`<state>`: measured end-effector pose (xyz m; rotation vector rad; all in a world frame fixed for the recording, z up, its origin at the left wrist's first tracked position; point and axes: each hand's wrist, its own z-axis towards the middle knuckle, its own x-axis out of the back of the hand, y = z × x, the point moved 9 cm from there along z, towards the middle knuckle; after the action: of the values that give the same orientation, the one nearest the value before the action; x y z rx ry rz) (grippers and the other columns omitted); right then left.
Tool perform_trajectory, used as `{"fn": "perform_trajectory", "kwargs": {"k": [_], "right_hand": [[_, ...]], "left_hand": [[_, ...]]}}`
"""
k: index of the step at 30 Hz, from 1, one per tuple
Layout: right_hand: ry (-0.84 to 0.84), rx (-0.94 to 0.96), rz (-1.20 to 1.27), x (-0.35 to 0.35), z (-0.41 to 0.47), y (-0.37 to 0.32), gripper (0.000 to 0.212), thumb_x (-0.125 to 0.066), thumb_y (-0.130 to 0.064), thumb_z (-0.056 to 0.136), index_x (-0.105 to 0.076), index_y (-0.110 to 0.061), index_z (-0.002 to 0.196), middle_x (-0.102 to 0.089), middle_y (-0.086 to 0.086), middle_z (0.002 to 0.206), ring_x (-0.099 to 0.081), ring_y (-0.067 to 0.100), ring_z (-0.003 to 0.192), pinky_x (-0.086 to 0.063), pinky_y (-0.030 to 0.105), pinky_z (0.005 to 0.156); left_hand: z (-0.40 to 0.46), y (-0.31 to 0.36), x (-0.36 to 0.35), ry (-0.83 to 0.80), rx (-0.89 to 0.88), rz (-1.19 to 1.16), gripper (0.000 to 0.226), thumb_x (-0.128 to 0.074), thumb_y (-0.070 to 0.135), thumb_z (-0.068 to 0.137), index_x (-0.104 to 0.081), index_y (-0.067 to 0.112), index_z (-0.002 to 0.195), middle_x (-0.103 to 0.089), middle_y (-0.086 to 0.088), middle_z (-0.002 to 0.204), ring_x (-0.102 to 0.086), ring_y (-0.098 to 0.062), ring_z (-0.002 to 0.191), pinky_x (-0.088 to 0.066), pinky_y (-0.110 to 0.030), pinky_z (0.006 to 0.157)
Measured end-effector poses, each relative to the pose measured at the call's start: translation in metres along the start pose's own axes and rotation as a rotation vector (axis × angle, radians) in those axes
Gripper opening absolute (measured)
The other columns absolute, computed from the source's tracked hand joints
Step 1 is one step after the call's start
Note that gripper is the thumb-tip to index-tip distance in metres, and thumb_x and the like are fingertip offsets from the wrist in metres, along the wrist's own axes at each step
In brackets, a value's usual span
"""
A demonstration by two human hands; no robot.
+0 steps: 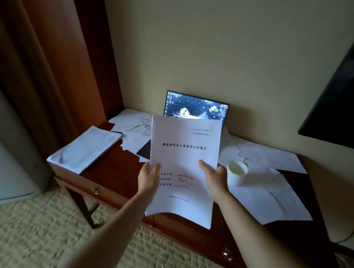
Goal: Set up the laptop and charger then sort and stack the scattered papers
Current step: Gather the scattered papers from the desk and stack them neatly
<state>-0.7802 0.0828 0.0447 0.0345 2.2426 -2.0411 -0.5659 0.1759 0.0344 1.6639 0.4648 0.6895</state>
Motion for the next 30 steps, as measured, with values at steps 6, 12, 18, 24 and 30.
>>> {"fn": "perform_trajectory", "kwargs": {"k": [6,12,18,24,30], "right_hand": [[0.037,-0.009,-0.076,-0.085,0.025,0.010,0.005,-0.069,-0.015,0.084,-0.068,-0.011,0.087,-0.065,-0.006,0.075,-0.059,0.009,0.068,-0.046,0.011,0.053],[0.013,-0.049,-0.093,-0.173,0.067,0.035,0.009,-0.068,-0.018,0.083,-0.067,-0.017,0.074,-0.064,-0.009,0.070,-0.057,0.005,0.062,-0.044,0.012,0.049],[0.022,-0.135,-0.070,-0.261,0.124,0.063,0.012,-0.067,-0.019,0.083,-0.069,-0.012,0.092,-0.067,-0.006,0.079,-0.060,0.009,0.070,-0.045,0.021,0.057],[0.014,-0.099,-0.115,-0.343,0.141,0.086,0.024,-0.061,-0.016,0.087,-0.061,-0.016,0.111,-0.066,0.000,0.103,-0.063,0.016,0.092,-0.048,0.029,0.076],[0.095,-0.067,-0.262,-0.424,0.142,0.112,0.030,-0.056,-0.011,0.086,-0.057,-0.016,0.116,-0.065,0.000,0.106,-0.061,0.020,0.094,-0.046,0.029,0.079]], "left_hand": [[0.075,-0.014,0.053,0.041,0.025,0.007,0.012,-0.046,0.024,0.098,-0.052,0.016,0.092,-0.064,-0.013,0.090,-0.063,-0.026,0.077,-0.054,-0.040,0.068],[0.160,-0.025,0.094,0.075,0.049,0.069,0.011,-0.046,0.027,0.098,-0.051,0.018,0.093,-0.064,-0.010,0.091,-0.065,-0.026,0.078,-0.054,-0.036,0.062],[0.249,-0.025,0.135,0.074,0.069,0.178,0.014,-0.040,0.026,0.101,-0.045,0.018,0.111,-0.061,-0.007,0.090,-0.062,-0.021,0.075,-0.045,-0.027,0.052],[0.320,-0.041,0.198,0.089,0.117,0.225,0.015,-0.036,0.020,0.100,-0.046,0.020,0.111,-0.062,-0.007,0.093,-0.063,-0.025,0.079,-0.049,-0.030,0.057],[0.385,-0.066,0.266,0.074,0.086,0.313,0.022,-0.035,0.009,0.095,-0.053,0.013,0.084,-0.054,-0.001,0.064,-0.051,-0.016,0.053,-0.034,-0.020,0.043]]}}
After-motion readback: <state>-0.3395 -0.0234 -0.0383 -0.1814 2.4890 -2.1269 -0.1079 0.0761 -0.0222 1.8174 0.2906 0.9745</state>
